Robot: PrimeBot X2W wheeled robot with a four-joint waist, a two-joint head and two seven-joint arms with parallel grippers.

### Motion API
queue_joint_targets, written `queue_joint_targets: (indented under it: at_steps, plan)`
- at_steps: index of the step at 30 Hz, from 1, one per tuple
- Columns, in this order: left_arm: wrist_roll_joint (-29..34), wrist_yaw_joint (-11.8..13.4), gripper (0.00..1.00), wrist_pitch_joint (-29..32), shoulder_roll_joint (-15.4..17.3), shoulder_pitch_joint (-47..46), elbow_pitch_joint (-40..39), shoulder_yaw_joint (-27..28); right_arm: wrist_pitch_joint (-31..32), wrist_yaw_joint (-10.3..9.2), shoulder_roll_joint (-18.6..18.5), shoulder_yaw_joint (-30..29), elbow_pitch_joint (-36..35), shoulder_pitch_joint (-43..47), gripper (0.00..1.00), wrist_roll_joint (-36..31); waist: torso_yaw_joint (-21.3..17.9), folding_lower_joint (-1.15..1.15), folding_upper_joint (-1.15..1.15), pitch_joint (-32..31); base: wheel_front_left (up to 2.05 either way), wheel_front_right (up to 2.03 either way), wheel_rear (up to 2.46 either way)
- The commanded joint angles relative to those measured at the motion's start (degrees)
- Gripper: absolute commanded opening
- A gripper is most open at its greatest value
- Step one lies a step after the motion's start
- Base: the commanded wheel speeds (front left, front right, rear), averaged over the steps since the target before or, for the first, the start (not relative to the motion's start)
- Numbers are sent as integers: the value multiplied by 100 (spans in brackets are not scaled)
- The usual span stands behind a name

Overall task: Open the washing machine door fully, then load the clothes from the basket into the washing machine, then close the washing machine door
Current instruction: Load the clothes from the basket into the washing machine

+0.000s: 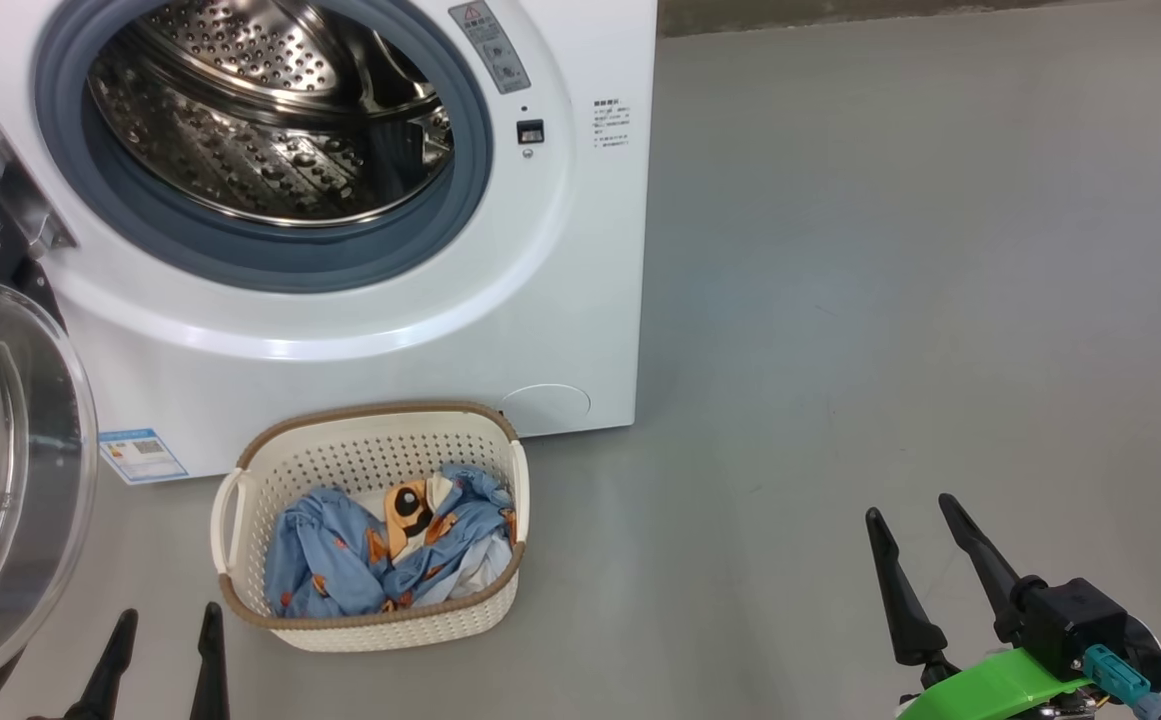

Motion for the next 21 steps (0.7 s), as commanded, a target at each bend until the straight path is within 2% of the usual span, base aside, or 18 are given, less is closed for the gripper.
queue_joint_targets:
  at_steps: [1,21]
  plan:
    - [-12,1,100,-37,56,-148,-102,194,-69,10,-16,152,-115,-71,100,-53,7,0,0,-4,0,0,0]
    - [-10,-11,100,-37,67,-116,-38,157,-69,10,-16,130,-33,-40,100,-63,39,0,0,-94,0,0,0]
